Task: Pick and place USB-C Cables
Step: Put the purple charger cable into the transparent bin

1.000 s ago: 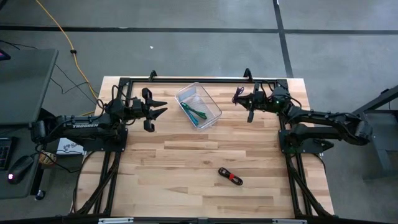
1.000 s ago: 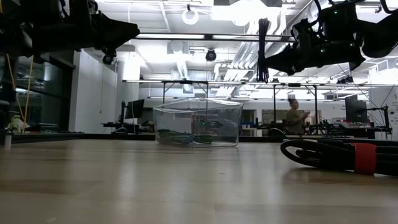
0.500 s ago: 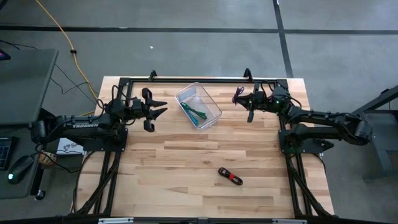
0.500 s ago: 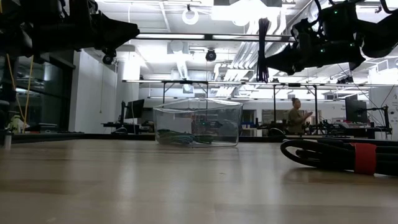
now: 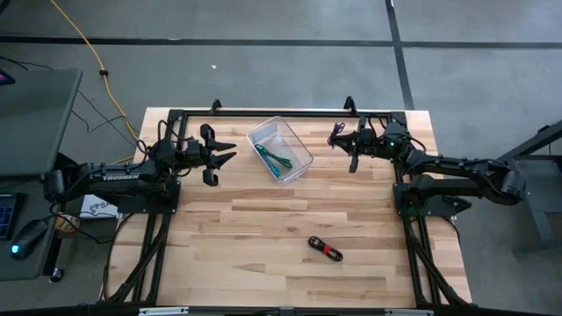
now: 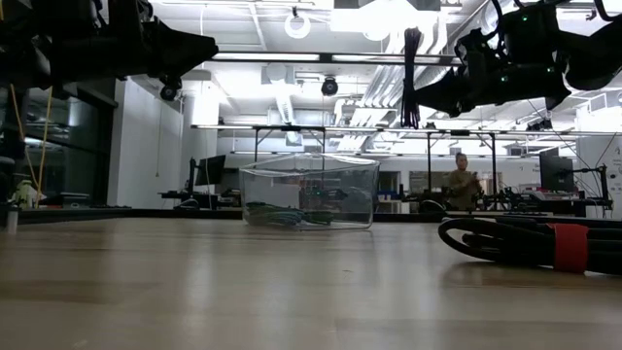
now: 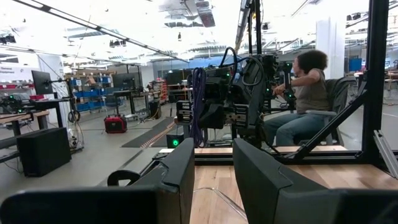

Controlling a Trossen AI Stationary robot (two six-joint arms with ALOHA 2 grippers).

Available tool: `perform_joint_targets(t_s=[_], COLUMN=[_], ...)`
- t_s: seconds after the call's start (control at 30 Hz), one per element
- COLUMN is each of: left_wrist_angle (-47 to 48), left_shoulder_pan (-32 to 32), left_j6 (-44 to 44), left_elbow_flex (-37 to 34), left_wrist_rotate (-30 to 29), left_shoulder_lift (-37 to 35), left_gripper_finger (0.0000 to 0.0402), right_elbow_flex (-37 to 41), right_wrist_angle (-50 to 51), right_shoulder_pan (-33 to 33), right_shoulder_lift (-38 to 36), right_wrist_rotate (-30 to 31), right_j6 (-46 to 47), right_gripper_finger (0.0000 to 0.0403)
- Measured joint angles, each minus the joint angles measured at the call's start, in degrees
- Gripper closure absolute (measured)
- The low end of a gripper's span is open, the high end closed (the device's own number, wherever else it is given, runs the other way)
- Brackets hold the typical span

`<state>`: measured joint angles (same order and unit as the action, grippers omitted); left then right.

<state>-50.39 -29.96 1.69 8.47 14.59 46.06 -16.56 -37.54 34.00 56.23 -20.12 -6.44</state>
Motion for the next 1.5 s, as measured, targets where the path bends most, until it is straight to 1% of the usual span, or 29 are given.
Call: perform_joint_targets(t_s=[0.6, 0.77, 1.5], left_wrist_angle=[0.0, 0.0, 0.0], left_shoulder_pan=[0.0, 0.0, 0.0], left_j6=[0.1, 1.9, 1.5], left_elbow_flex=[0.0, 0.0, 0.0], left_wrist_rotate=[0.0, 0.0, 0.0], left_shoulder_lift=[0.0, 0.0, 0.0], left_gripper_finger=[0.0312, 0.0312, 0.0312], right_elbow_flex=[0.0, 0.0, 0.0], right_wrist_angle=[-0.9, -0.9, -2.3], right_shoulder_pan=[0.0, 0.0, 0.0], right_shoulder_lift=[0.0, 0.0, 0.0], right_wrist_rotate=[0.0, 0.0, -0.3], right_j6=[0.0, 0.1, 0.0], right_gripper_finger=[0.0402, 0.0402, 0.0402])
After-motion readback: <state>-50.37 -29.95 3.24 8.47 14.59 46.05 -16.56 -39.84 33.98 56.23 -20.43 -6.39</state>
